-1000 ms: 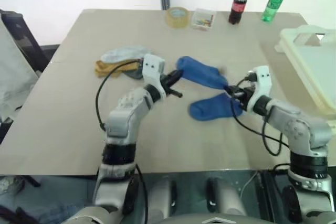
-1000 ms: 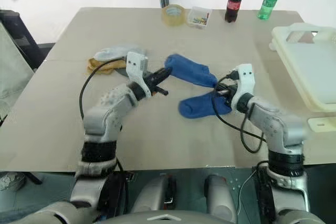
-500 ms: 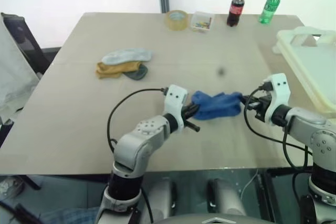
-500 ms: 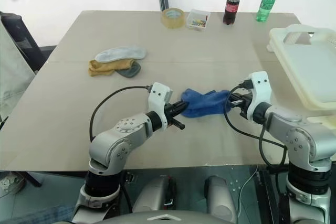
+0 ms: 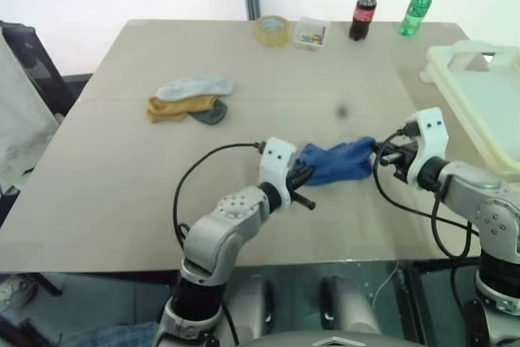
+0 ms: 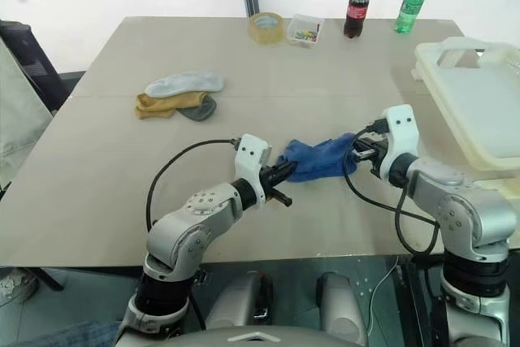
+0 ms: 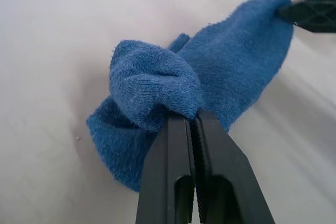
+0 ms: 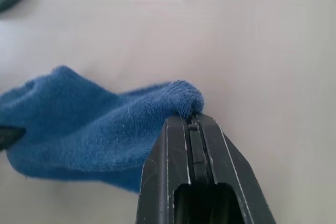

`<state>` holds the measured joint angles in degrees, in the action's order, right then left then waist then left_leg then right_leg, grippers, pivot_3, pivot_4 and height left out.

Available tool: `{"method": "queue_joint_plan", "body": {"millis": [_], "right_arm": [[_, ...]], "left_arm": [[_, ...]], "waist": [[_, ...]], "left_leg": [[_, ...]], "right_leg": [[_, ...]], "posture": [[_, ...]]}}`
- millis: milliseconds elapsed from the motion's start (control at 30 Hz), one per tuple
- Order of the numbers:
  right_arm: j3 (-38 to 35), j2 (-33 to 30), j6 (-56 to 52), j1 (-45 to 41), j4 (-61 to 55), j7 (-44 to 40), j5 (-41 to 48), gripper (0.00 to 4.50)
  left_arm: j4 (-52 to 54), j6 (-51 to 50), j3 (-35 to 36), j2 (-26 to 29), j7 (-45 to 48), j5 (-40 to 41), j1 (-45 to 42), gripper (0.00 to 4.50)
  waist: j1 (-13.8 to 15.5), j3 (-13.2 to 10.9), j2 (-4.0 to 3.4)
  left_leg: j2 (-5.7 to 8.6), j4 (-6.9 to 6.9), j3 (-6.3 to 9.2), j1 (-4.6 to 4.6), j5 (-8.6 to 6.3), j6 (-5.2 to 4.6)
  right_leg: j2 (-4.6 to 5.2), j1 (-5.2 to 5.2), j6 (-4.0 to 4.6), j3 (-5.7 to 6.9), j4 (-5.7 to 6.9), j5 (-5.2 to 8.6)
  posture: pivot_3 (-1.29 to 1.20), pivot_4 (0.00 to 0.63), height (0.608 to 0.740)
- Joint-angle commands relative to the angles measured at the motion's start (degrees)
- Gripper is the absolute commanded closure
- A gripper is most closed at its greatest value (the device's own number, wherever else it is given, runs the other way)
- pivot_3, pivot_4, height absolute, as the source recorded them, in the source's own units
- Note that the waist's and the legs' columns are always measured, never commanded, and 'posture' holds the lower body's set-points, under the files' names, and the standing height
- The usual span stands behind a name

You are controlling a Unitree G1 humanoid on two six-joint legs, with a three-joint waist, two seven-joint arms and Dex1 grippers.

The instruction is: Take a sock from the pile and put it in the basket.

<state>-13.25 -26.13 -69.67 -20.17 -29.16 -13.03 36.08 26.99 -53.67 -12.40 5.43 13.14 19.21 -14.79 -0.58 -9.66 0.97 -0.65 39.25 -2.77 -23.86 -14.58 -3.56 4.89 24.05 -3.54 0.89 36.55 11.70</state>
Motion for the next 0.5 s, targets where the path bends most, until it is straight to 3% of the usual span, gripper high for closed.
{"method": "queue_joint_plan", "body": {"millis": [33, 233, 500], "right_arm": [[0.5, 0.5, 2.3, -1.5, -0.4, -0.1, -0.5, 4.50], [2.5, 1.2, 4.6, -0.6, 2.1, -0.4, -2.2, 4.50], [5.5, 0.7, 6.3, 6.9, 6.0, -0.8, -5.9, 4.50]], "left_arm": [[2.9, 2.2, -0.8, 0.3, 0.5, 0.0, 0.4, 4.45], [1.5, 1.9, -2.3, 2.1, 0.6, -0.9, 1.3, 4.45], [-7.1, 5.4, -3.9, 4.0, -0.1, -5.9, 0.7, 4.45]], "waist": [[0.0, 0.0, 0.00], [0.1, 0.0, 0.00], [0.2, 0.0, -0.02]], "left_leg": [[-0.01, 0.00, 0.00, 0.00, 0.00, 0.00], [0.00, -0.01, -0.01, -0.03, -0.01, -0.01], [0.00, -0.03, -0.02, -0.03, -0.01, -0.02]], "right_leg": [[0.00, 0.00, 0.00, 0.00, -0.01, 0.00], [0.02, 0.00, 0.00, 0.00, -0.06, 0.00], [0.02, -0.02, 0.00, 0.01, -0.11, 0.00]], "posture": [[0.00, 0.150, 0.740], [0.00, 0.150, 0.740], [0.00, 0.150, 0.740]]}}
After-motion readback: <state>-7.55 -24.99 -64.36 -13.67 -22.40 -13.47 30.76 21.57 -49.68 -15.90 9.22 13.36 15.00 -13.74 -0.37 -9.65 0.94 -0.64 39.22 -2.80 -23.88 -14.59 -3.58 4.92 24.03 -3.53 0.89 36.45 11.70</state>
